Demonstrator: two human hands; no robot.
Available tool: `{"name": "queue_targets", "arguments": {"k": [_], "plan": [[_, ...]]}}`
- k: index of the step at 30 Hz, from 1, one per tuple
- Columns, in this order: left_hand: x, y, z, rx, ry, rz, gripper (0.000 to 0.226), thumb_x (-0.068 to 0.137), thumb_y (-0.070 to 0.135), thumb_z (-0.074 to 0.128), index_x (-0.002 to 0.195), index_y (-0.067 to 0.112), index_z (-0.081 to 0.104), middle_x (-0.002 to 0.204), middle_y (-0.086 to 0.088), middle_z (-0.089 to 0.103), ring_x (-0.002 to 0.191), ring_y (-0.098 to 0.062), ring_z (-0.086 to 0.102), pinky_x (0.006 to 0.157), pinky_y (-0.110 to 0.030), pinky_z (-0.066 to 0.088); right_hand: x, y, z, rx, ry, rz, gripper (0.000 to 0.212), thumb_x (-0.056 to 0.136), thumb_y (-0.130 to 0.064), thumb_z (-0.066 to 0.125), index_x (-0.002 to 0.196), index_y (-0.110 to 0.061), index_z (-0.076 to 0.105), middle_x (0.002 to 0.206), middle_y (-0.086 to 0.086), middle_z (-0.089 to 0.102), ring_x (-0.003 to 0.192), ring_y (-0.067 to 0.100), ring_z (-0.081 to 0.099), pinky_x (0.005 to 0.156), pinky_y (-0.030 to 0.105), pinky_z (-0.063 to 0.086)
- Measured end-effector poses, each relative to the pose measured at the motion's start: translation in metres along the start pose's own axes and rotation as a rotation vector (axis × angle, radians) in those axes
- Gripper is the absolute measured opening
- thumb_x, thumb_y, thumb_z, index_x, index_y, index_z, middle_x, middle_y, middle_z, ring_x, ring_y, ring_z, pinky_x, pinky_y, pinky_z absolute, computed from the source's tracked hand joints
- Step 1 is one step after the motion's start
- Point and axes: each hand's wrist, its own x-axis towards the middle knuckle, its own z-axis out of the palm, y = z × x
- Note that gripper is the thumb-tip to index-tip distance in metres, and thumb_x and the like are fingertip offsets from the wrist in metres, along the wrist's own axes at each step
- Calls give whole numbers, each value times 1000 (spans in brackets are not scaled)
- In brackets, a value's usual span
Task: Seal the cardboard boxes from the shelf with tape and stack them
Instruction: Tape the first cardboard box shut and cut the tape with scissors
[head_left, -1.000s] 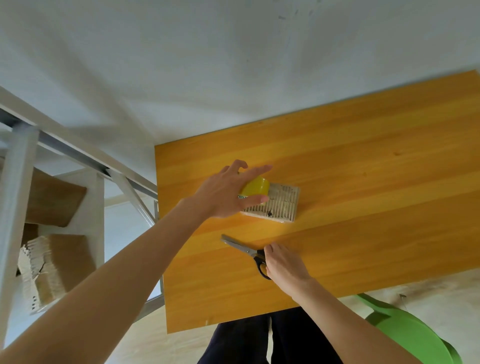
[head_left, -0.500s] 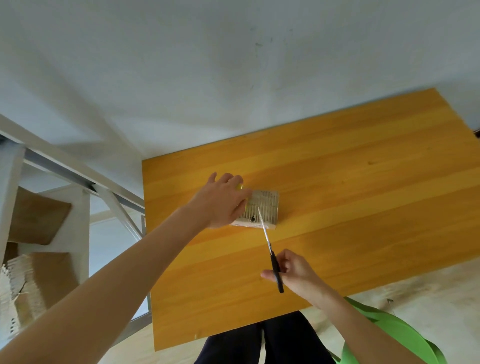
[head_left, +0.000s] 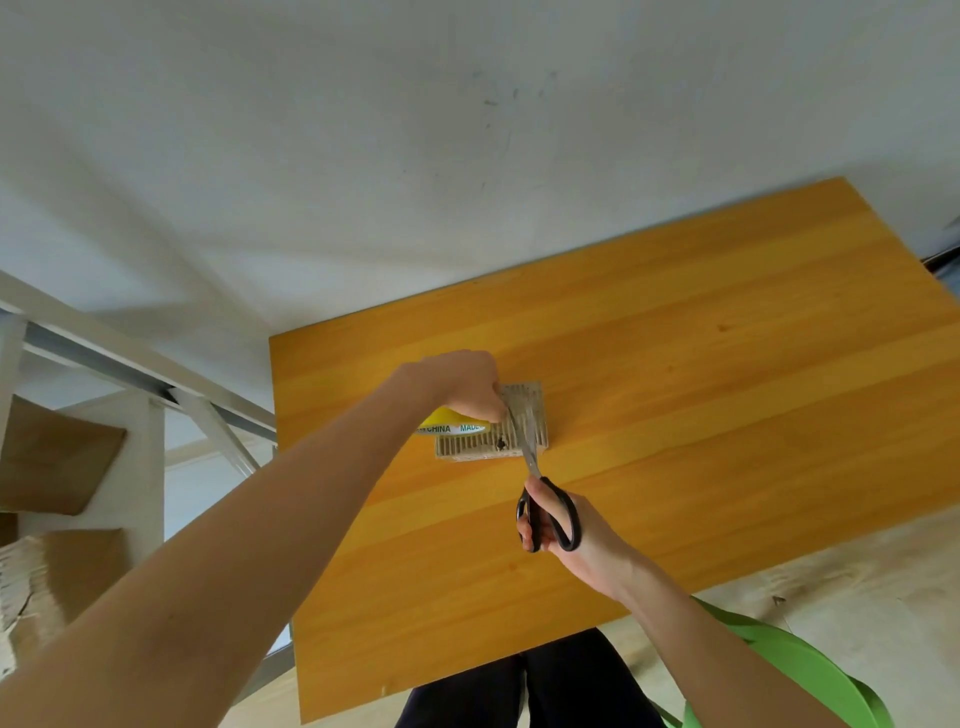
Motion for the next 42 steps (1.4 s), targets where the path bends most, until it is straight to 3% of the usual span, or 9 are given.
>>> {"name": "queue_targets", "arguments": {"k": [5, 14, 17, 25, 29, 32, 36, 38, 42], "plan": [[14, -7, 5, -103, 19, -6, 18, 79, 34, 62, 79, 20, 49, 86, -3, 43, 76, -18, 37, 62, -31, 31, 8, -13, -1, 102, -11, 0, 59, 69, -64, 75, 78, -10, 53, 68, 8, 52, 62, 21, 47, 72, 34, 37], [28, -16, -3, -164, 21, -74, 9, 79, 26, 61, 80, 17, 61, 79, -3, 53, 70, -19, 45, 64, -33, 36, -15, 8, -15, 164, -170, 41, 52, 77, -59, 73, 79, -12, 50, 71, 9, 50, 67, 22, 48, 73, 31, 42], [29, -16, -5, -168, 6, -91, 22, 80, 29, 62, 88, 10, 70, 79, -3, 57, 70, -20, 50, 65, -33, 39, -16, 9, -15, 141, -184, 60, 51, 76, -59, 73, 79, -13, 51, 70, 7, 51, 66, 22, 47, 72, 32, 42], [28, -13, -6, -156, -29, -59, 27, 80, 32, 65, 96, 11, 66, 96, -5, 61, 81, -19, 52, 74, -34, 43, 4, -12, -9, 105, -128, 34, 43, 77, -59, 71, 71, -18, 59, 69, 7, 53, 64, 22, 47, 72, 32, 40], [28, -11, -9, -162, -20, -60, 21, 80, 30, 65, 87, 10, 63, 90, -4, 57, 79, -21, 49, 72, -32, 40, 10, -14, -8, 168, -154, 37, 55, 73, -61, 74, 81, -11, 52, 71, 9, 53, 65, 22, 49, 71, 32, 44], [25, -13, -13, -198, -35, -76, 32, 78, 30, 64, 97, 5, 69, 85, -5, 65, 75, -19, 55, 71, -33, 45, 11, -15, -8, 146, -225, 64, 58, 76, -68, 66, 81, -11, 54, 77, 9, 55, 73, 22, 52, 80, 37, 38], [22, -16, -16, -199, -82, -94, 32, 74, 32, 63, 94, 9, 71, 79, -2, 70, 73, -18, 61, 80, -37, 51, 12, -15, -2, 41, -303, 95, 59, 78, -73, 59, 84, -14, 58, 83, 7, 58, 80, 22, 55, 80, 37, 35], [22, -17, -16, -178, -82, -107, 35, 73, 33, 63, 97, 9, 70, 89, -5, 69, 75, -19, 58, 77, -36, 49, 13, -14, 2, 79, -263, 70, 61, 75, -74, 61, 84, -14, 56, 82, 7, 58, 79, 22, 55, 78, 35, 37], [20, -21, -15, -168, -94, -132, 38, 68, 38, 61, 93, 11, 70, 84, -4, 67, 71, -17, 57, 75, -35, 49, 19, -12, 6, 111, -168, 11, 63, 74, -74, 63, 82, -12, 55, 80, 8, 57, 75, 22, 54, 82, 38, 38]]}}
